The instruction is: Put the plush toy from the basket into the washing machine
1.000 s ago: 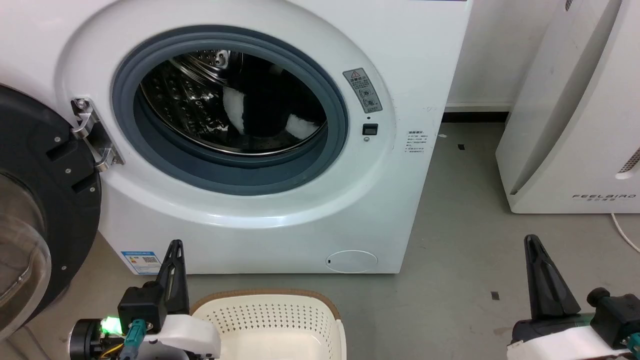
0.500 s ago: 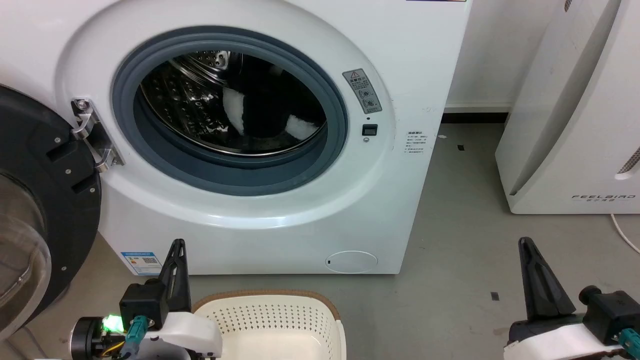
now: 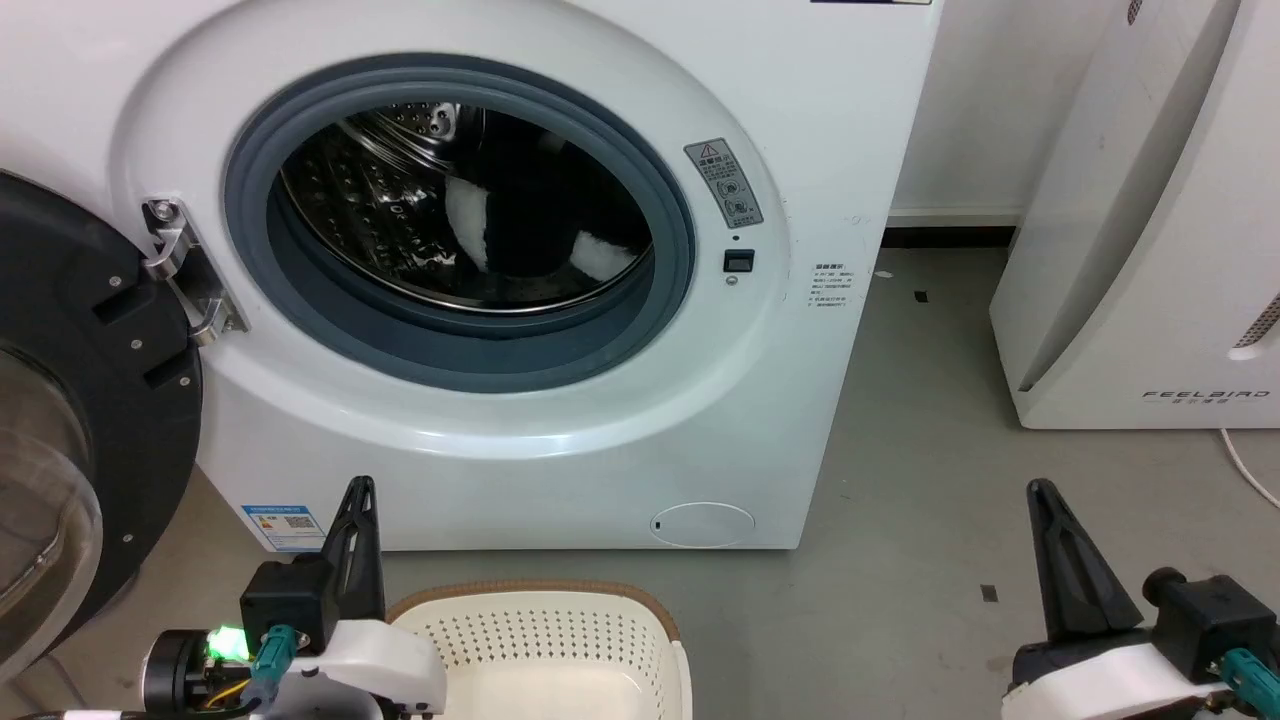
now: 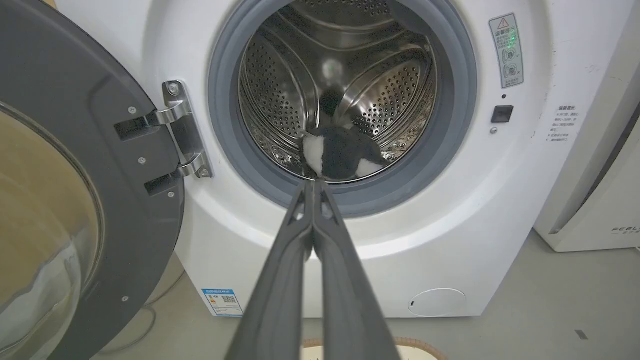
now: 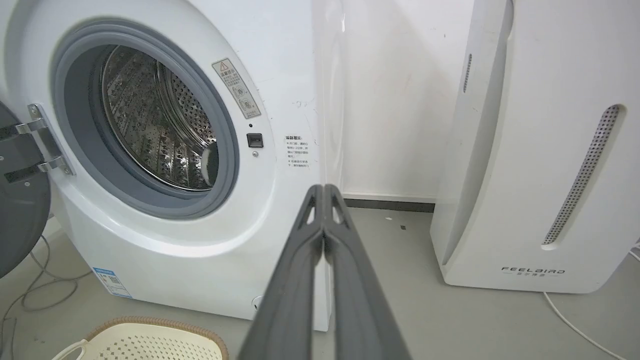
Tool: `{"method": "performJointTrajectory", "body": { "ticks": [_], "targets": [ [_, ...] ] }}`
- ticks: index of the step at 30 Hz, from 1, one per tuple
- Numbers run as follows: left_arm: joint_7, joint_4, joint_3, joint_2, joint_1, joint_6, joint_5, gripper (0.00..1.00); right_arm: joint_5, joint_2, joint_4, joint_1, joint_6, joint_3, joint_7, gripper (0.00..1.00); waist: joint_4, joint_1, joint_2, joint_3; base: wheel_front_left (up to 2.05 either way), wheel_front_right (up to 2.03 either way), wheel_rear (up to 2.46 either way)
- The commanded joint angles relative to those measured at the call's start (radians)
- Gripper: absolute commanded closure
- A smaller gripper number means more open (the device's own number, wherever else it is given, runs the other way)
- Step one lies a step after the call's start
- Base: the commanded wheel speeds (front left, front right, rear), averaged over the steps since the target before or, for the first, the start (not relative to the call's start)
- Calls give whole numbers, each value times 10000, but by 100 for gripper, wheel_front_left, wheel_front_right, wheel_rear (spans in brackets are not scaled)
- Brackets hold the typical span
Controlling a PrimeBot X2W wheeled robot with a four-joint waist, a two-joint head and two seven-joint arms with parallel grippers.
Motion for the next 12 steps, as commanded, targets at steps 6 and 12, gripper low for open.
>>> {"method": "performJointTrajectory", "body": {
  "ticks": [6,12],
  "targets": [
    [149,-135,41,-46,157,-101,100,100,-111,-4,78,-196,-4,42,153,100,-4,0,0,-9,0,0,0],
    [272,-201,55,-71,172,-160,118,100,-201,-5,113,-224,-4,64,276,100,-8,0,0,-17,0,0,0]
  ]
}}
